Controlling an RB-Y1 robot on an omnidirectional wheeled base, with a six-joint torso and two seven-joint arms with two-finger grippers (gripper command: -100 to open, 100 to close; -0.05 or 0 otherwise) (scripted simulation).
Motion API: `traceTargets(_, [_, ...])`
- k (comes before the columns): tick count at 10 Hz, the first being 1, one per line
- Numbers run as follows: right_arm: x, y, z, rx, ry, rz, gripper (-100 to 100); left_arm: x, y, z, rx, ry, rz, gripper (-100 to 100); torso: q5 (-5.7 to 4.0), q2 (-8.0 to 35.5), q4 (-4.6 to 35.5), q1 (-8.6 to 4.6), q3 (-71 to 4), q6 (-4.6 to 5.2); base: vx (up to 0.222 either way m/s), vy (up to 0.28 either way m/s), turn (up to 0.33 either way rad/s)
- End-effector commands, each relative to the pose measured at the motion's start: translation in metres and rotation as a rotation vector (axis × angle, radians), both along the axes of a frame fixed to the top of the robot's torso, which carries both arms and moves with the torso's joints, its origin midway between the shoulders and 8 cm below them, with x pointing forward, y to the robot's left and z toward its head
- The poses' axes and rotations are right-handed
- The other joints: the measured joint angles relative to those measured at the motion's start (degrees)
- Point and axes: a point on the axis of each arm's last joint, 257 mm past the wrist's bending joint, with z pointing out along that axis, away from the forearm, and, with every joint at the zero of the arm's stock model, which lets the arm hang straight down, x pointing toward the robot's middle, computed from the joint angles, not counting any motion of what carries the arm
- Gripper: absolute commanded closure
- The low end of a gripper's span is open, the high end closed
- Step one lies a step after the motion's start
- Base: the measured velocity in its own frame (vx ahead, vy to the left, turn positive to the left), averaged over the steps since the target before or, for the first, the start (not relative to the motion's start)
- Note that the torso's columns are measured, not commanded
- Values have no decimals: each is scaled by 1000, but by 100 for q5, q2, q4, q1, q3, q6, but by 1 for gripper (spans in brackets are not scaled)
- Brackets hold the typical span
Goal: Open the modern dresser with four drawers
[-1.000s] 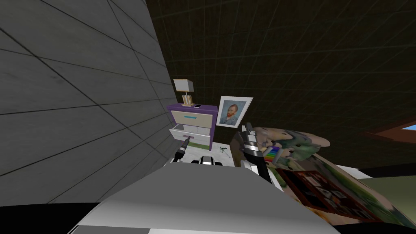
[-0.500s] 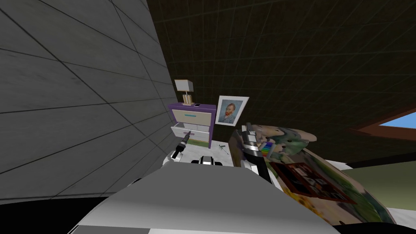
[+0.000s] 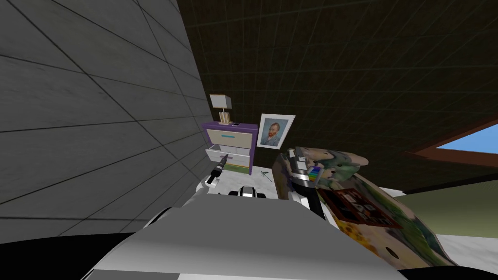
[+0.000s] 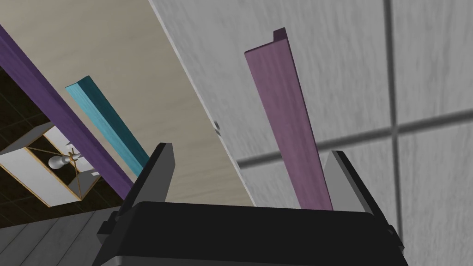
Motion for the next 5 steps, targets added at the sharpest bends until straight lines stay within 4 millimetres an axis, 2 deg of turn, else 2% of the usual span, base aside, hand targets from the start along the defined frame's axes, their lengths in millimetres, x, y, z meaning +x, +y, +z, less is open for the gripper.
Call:
traceTargets(1, [0, 0, 0, 0, 0, 0, 0, -1, 0, -3, 0, 6, 2, 0, 4, -11, -7, 6, -7, 1, 0, 0, 0])
traceTargets(5, [0, 0, 0, 0, 0, 0, 0, -3, 1, -7, 0, 16, 5, 0, 16, -20, -23, 19, -12, -1, 0, 0, 0])
